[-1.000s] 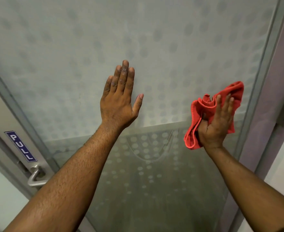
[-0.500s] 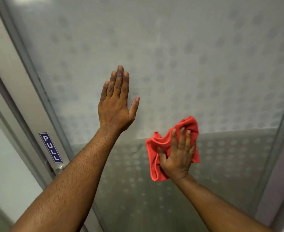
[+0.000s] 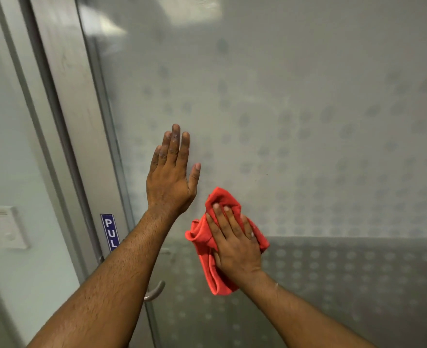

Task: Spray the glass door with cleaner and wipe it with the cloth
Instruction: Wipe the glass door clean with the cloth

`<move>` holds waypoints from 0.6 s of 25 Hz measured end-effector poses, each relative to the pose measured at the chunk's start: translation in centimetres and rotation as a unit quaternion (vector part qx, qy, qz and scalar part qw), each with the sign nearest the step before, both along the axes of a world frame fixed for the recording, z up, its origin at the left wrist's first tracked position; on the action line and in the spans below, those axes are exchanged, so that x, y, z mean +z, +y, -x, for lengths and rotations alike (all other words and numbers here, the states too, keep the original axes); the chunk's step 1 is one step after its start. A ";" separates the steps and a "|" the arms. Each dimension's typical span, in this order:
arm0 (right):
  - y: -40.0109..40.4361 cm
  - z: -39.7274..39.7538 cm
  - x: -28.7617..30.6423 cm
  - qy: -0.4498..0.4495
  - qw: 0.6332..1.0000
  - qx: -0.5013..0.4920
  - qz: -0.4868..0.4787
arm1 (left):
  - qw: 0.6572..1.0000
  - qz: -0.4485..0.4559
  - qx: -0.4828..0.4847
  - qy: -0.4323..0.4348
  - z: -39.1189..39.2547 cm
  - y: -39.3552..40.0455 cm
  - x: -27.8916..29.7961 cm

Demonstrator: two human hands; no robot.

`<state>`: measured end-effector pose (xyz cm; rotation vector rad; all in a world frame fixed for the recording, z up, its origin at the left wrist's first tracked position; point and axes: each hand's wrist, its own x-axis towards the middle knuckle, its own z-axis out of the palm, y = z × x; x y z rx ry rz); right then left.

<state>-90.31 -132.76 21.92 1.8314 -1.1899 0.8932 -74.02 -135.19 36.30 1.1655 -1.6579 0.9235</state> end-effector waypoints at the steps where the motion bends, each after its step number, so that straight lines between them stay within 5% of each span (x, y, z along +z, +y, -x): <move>1: 0.0 -0.6 1.5 -0.007 1.000 0.004 0.009 | 1.000 0.001 -0.008 0.017 -1.1 0.0 0.2; 9: -0.7 -4.1 16.7 -0.150 0.985 0.041 0.074 | 0.967 0.053 -0.150 0.199 -3.8 1.8 1.9; 15: -0.4 -4.1 25.1 -0.234 0.964 0.094 0.085 | 0.923 -0.053 -0.183 0.335 -1.3 4.5 6.2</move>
